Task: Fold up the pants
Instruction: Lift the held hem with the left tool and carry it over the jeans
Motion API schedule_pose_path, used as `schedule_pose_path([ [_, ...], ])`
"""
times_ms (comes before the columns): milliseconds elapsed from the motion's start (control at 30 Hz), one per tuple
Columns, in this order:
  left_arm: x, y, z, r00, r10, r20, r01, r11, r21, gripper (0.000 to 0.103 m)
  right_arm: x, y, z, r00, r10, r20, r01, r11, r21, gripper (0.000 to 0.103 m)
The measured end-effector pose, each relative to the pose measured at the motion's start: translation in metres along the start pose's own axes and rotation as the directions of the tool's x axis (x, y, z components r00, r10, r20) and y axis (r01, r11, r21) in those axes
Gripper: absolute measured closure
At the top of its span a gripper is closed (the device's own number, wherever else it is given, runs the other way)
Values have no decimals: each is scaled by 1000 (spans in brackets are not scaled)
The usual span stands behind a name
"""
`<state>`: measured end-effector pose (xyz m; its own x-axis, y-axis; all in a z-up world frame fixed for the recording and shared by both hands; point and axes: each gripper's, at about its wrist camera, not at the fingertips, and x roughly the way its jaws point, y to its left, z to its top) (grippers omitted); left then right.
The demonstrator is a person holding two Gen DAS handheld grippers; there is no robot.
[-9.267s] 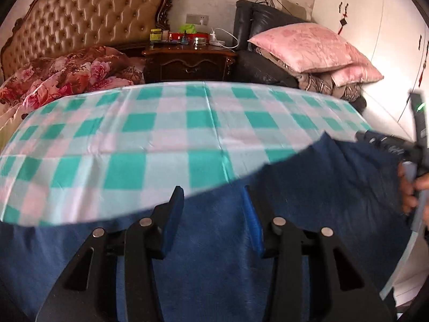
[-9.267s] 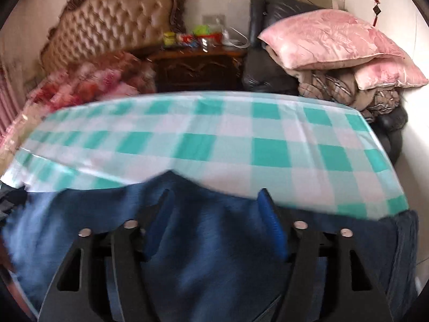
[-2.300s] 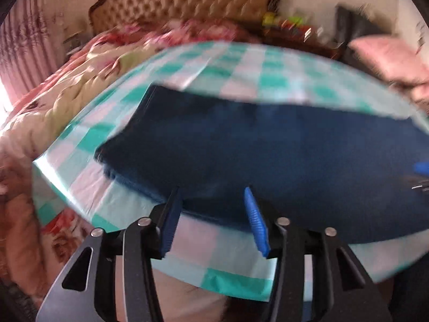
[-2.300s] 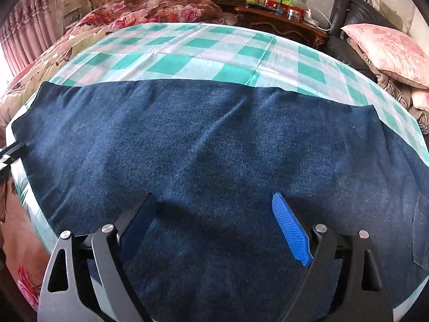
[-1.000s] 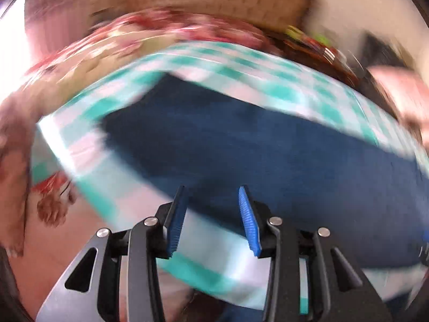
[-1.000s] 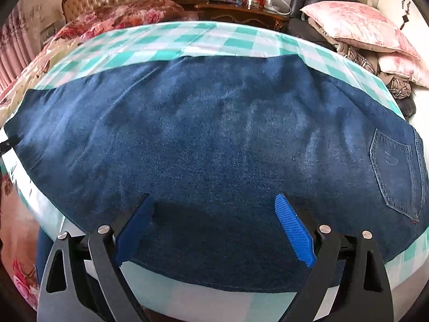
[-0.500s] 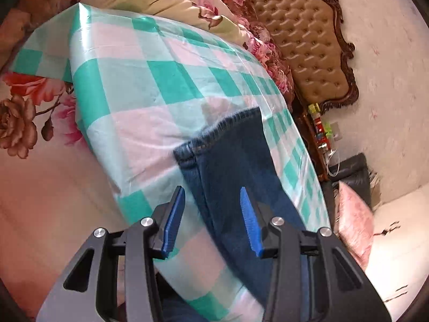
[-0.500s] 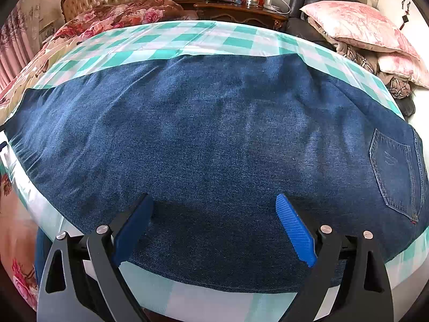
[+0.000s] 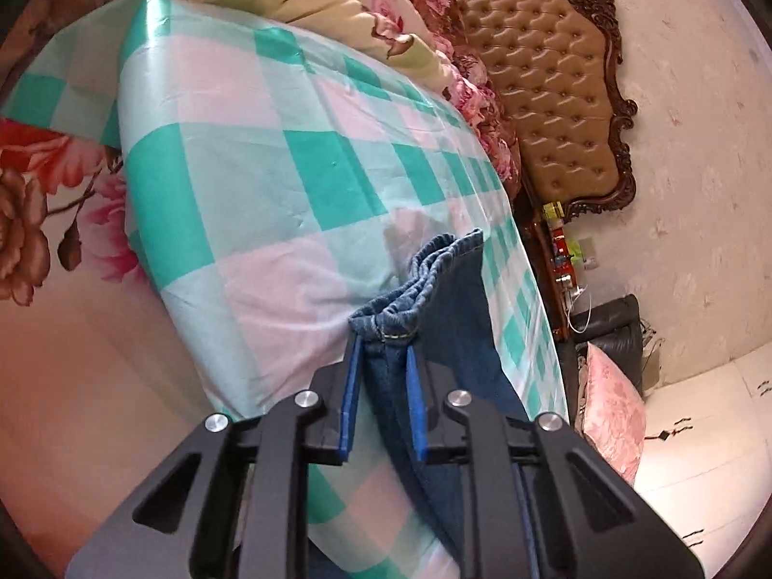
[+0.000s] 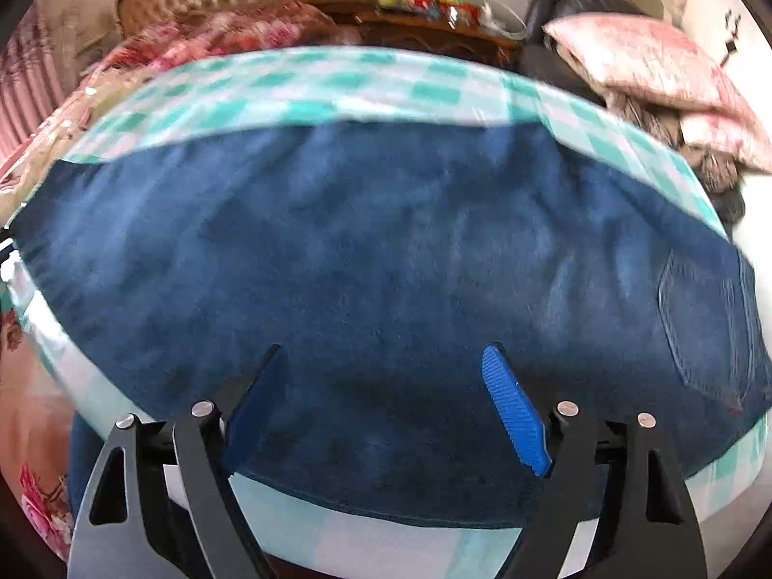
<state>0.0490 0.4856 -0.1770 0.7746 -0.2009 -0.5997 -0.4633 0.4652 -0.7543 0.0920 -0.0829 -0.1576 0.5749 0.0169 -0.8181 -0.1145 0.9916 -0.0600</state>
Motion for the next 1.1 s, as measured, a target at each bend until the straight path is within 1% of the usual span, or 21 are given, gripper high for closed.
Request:
schedule_pose_path([
  [133,-9,-17,0,1000,1,23,-2,998,63,89,-5,23,8,998,61,8,-61,997,-35,24],
  [200,-9,-22,2,1000,-7,21,5,998,69,87,-3,37,10,996,85,-2,-85,994,-64,24],
  [233,-8,-23,2,1000,0,16,-1,998,70,75,1,44,9,995,94,-13,-95,992,-78,24],
  [267,-7,-22,3,1000,15,13,-16,998,57,52,4,48,9,996,89,-21,-90,992,-86,25],
  [300,-9,-21,2,1000,21,20,-22,999,47,48,8,52,8,996,82,-32,-85,992,-94,26],
  [333,-11,-18,2,999,28,21,-29,999,35,48,12,55,6,996,79,-50,-84,991,-101,28],
  [400,-12,-10,1,998,57,-5,-58,998,-14,48,13,55,2,996,81,-47,-86,991,-102,28],
  [433,-12,-8,-1,999,44,-17,-44,999,-32,50,13,54,1,995,84,-47,-88,991,-102,28],
  [467,-11,-7,-2,999,34,-32,-36,999,-39,54,13,54,2,995,85,-48,-90,991,-102,28],
  [600,1,-5,-7,997,2,-80,-7,998,-70,60,13,53,2,995,84,-48,-88,991,-103,28],
  [733,12,-3,-8,995,15,-95,-27,992,-125,72,14,51,2,995,88,-53,-93,991,-101,27],
  [800,12,-1,-9,996,6,-93,-20,989,-149,72,14,51,3,995,88,-53,-93,991,-100,27],
  [833,12,3,-9,996,3,-91,-18,987,-162,74,14,51,3,995,87,-52,-92,991,-101,27],
  [867,13,4,-9,995,13,-94,-28,987,-160,84,14,51,3,995,87,-52,-92,991,-101,27],
  [900,14,5,-8,995,23,-96,-37,988,-149,89,14,51,3,995,88,-52,-93,991,-101,27],
  [933,15,7,-7,995,13,-96,-27,989,-142,92,14,50,3,995,88,-52,-93,990,-102,27],
  [1000,13,6,-7,996,7,-91,-18,992,-122,94,14,50,2,994,91,-54,-96,990,-104,27],
  [1100,7,-6,-10,998,34,-60,-37,998,-47,96,13,50,2,994,94,-53,-99,990,-103,27],
])
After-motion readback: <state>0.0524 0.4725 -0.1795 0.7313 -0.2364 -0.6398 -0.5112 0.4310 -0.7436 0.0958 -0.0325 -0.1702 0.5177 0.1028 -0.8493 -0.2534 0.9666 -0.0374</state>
